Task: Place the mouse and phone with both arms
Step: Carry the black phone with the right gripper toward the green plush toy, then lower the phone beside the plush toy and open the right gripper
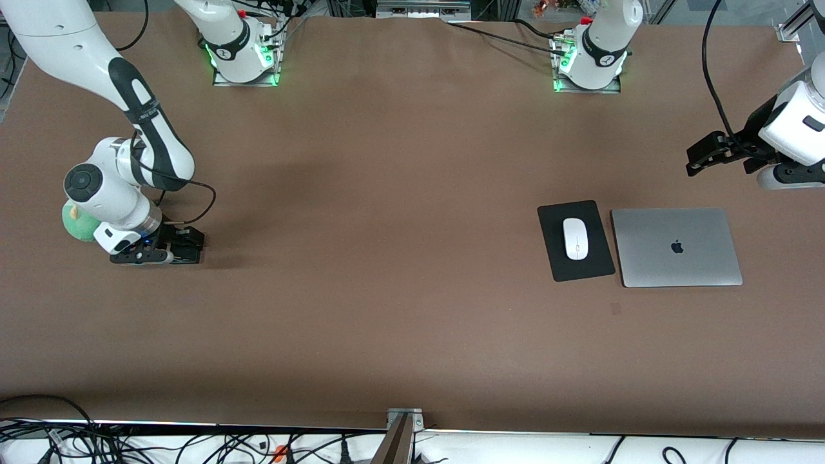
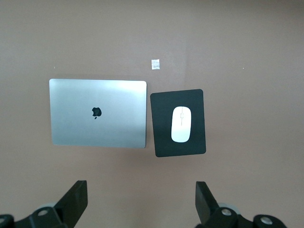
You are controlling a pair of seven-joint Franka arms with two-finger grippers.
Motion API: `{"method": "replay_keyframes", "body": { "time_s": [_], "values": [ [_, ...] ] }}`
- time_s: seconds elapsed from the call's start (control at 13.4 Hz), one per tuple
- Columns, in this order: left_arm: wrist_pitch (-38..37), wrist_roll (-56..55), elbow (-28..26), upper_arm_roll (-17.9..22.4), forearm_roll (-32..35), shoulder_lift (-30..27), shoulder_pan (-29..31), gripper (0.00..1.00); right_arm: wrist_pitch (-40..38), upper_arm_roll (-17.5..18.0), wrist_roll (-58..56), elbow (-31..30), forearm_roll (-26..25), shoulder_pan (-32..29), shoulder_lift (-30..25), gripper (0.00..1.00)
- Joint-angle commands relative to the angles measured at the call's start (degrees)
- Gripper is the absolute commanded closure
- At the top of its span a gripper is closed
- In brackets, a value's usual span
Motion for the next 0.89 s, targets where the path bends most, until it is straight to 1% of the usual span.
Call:
{"method": "replay_keyframes", "body": {
  "time_s": [0.0,0.07,0.22,0.3,0.37,0.52,0.6,0.82],
  "values": [
    [-0.36,-0.35,1.75,-0.37,0.65,0.9,0.23,0.0,-7.6,1.58,-1.33,3.31,1.53,-0.67,-2.33,0.0],
    [-0.36,-0.26,1.66,-0.37,0.65,0.9,0.23,0.0,-10.77,1.67,-1.25,5.33,2.41,-0.67,-2.77,0.0],
    [-0.44,-0.26,1.75,-0.37,0.65,1.17,0.23,0.0,-14.13,1.76,-1.24,7.02,5.13,-0.67,-4.35,0.0],
    [-0.36,-0.26,1.92,-0.37,0.65,1.17,0.23,0.0,-15.19,2.11,-1.24,7.2,5.92,-0.58,-5.75,0.0],
    [-0.36,-0.26,2.71,-0.37,0.73,1.43,0.23,0.0,-16.76,3.42,-1.16,7.72,6.54,-0.58,-7.24,0.0],
    [-0.36,-0.26,3.07,-0.37,0.73,1.87,0.23,0.0,-21.5,3.78,-1.07,9.3,7.68,-0.58,-10.23,0.0],
    [-0.44,-0.26,3.07,-0.37,0.73,1.87,0.23,0.0,-25.53,3.78,-1.07,11.14,8.47,-0.58,-11.63,0.0],
    [-0.44,-0.35,3.07,-0.37,0.82,1.96,0.15,0.0,-40.64,3.87,-0.46,19.04,8.74,-0.5,-15.33,0.0]
  ]
}}
